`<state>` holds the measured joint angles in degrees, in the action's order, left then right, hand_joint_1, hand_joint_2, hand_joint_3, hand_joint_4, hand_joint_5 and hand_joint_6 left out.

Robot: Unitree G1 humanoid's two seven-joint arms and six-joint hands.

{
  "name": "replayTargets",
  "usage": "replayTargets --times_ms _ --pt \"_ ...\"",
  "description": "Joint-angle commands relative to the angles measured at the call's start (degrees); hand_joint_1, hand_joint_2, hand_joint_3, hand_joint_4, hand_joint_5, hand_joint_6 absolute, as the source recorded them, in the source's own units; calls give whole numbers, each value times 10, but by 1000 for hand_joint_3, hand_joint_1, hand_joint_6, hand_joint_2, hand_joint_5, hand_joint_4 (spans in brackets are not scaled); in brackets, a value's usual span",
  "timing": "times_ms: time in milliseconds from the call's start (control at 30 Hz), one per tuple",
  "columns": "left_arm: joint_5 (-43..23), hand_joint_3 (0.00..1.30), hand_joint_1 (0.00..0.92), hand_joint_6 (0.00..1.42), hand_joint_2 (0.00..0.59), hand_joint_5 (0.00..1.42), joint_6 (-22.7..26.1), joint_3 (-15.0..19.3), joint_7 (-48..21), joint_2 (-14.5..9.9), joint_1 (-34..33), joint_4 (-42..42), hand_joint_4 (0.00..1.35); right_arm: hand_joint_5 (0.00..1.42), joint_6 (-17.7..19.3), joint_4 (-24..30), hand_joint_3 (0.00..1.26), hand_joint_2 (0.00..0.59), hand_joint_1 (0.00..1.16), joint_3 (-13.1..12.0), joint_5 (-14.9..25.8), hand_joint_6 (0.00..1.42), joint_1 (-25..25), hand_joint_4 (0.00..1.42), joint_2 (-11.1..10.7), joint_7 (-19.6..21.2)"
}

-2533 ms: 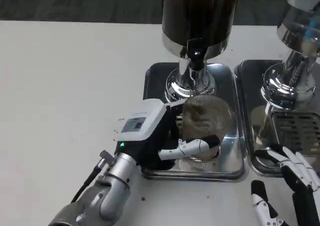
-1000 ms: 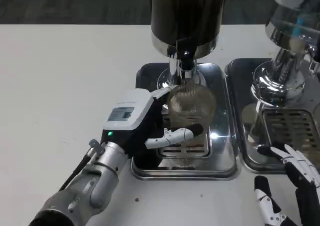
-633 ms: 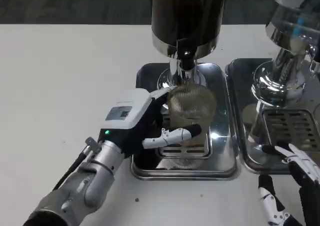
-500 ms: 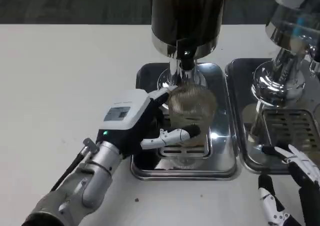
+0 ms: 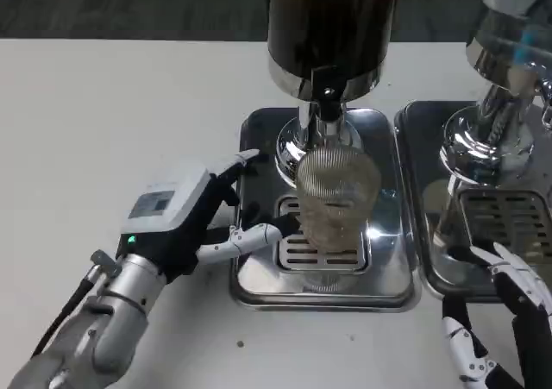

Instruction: Grasp the cup under the faucet to collect the drink, then remove the cup.

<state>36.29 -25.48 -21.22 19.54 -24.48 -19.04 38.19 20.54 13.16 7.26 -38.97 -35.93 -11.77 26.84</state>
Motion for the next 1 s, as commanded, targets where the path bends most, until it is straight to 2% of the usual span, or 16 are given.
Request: replayTargets --times_ms 33,300,367,533,667,800,900,1000 --pt "-9 233 0 535 69 519 5 15 -18 -14 26 -34 275 159 9 -8 325 470 357 -3 8 285 2 174 -2 -4" --pt "-33 239 0 516 70 509 -16 62 -40 -50 90 -137 286 159 13 -7 325 470 357 -5 9 285 6 174 -2 -3" --pt "-41 244 0 493 87 469 -23 73 -49 -58 101 -160 299 159 13 -8 325 470 357 -6 9 285 8 174 -2 -3" --pt "-93 254 0 421 97 371 -79 116 -87 -94 115 -208 275 165 6 -2 325 470 357 1 4 285 19 174 4 -8" --pt "-148 256 0 405 110 356 -134 150 -130 -121 106 -207 274 168 -1 0 325 470 357 6 -2 286 29 174 10 -12" --pt "-207 272 0 399 99 340 -185 169 -189 -142 85 -175 271 170 -7 0 325 470 357 13 -13 286 35 179 19 -8" --pt "-263 300 0 398 86 339 -225 179 -237 -148 64 -146 293 177 -9 -1 326 470 357 16 -19 286 34 183 27 -4" --pt "-345 323 0 359 89 343 -251 183 -308 -142 41 -118 325 180 -8 -4 331 470 357 18 -22 286 33 185 32 -1"
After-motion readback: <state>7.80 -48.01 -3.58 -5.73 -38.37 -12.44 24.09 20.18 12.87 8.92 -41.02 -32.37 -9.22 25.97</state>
